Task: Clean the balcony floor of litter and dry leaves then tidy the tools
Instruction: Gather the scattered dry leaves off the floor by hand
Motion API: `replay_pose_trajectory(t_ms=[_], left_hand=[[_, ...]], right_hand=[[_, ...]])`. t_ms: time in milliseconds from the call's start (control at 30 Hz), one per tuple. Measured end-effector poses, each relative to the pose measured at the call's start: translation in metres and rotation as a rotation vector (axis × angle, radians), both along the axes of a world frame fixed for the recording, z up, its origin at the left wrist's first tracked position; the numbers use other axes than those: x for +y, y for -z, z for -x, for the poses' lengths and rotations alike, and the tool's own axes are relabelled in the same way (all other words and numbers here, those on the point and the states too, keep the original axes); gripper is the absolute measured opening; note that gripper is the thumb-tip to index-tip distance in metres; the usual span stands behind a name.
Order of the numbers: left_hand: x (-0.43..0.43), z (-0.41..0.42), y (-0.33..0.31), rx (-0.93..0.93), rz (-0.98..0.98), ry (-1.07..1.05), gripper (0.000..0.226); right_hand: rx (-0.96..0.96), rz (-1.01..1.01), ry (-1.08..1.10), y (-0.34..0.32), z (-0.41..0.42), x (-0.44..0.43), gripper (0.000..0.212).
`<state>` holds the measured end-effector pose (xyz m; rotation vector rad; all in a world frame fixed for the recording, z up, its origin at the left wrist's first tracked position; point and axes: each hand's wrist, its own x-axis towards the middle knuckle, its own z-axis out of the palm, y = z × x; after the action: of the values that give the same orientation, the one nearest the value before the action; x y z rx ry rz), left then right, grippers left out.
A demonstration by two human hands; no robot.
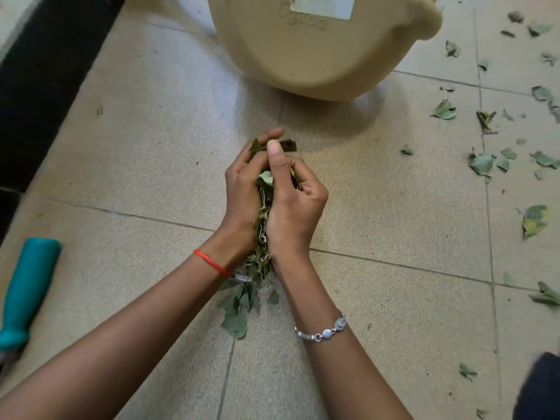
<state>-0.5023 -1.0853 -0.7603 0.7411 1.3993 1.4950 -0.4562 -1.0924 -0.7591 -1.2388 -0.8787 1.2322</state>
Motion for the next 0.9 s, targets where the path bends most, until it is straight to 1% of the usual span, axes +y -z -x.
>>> replay_pose_trajectory(t_ms=[67, 133, 200, 233, 300, 367, 400, 433, 467, 500, 533, 567, 600, 700, 767, 800, 900], left_hand=[[0.000, 0.002, -0.002, -0.017, 0.025, 0.012, 0.019], [0.000, 0.006, -0.001, -0.140, 0.047, 0.023, 0.019], [0.001, 0.009, -0.003, -0.263, 0.069, 0.018, 0.018], [0.001, 0.010, -0.004, -0.313, 0.086, 0.007, 0.021], [-0.001, 0.009, -0.007, -0.426, 0.088, -0.007, 0.031], [-0.004, 0.010, -0.010, -0.518, 0.066, 0.020, 0.036], [-0.006, 0.010, -0.011, -0.549, 0.058, 0.045, 0.041], [-0.008, 0.011, -0.011, -0.559, 0.058, 0.068, 0.043], [-0.009, 0.011, -0.011, -0.541, 0.065, 0.080, 0.041], [-0.010, 0.010, -0.011, -0.494, 0.082, 0.081, 0.034], [-0.009, 0.009, -0.011, -0.438, 0.104, 0.066, 0.032], [-0.009, 0.009, -0.011, -0.390, 0.121, 0.044, 0.036], [-0.008, 0.009, -0.011, -0.363, 0.124, 0.026, 0.037], [-0.008, 0.006, -0.015, -0.292, 0.093, -0.054, 0.014], [-0.009, 0.003, -0.021, -0.302, 0.077, -0.074, 0.021], [-0.009, 0.001, -0.023, -0.320, 0.071, -0.094, 0.027], [-0.008, 0.001, -0.023, -0.389, 0.060, -0.207, 0.043]], right_hand=[[-0.011, -0.001, 0.014, -0.004, 0.000, 0.001, 0.014], [-0.040, 0.003, 0.029, -0.006, 0.003, 0.003, 0.021], [-0.121, 0.012, 0.050, -0.005, 0.008, 0.007, 0.022], [-0.169, 0.013, 0.059, -0.005, 0.011, 0.009, 0.023], [-0.245, 0.008, 0.054, -0.004, 0.015, 0.011, 0.031], [-0.280, -0.007, 0.040, -0.003, 0.017, 0.013, 0.037], [-0.295, -0.008, 0.027, -0.003, 0.017, 0.013, 0.037], [-0.309, -0.001, 0.007, -0.003, 0.017, 0.014, 0.034], [-0.316, 0.008, -0.018, -0.004, 0.016, 0.015, 0.028], [-0.312, 0.011, -0.039, -0.004, 0.016, 0.015, 0.022], [-0.297, 0.006, -0.057, -0.006, 0.014, 0.015, 0.016], [-0.277, -0.005, -0.073, -0.006, 0.013, 0.015, 0.012], [-0.251, -0.012, -0.098, -0.007, 0.012, 0.015, 0.015], [-0.207, -0.013, -0.238, -0.007, 0.012, 0.013, 0.049], [-0.240, -0.011, -0.318, -0.010, 0.013, 0.012, 0.065], [-0.272, -0.002, -0.358, -0.012, 0.013, 0.011, 0.067], [-0.342, 0.025, -0.389, -0.017, 0.014, 0.009, 0.059]])
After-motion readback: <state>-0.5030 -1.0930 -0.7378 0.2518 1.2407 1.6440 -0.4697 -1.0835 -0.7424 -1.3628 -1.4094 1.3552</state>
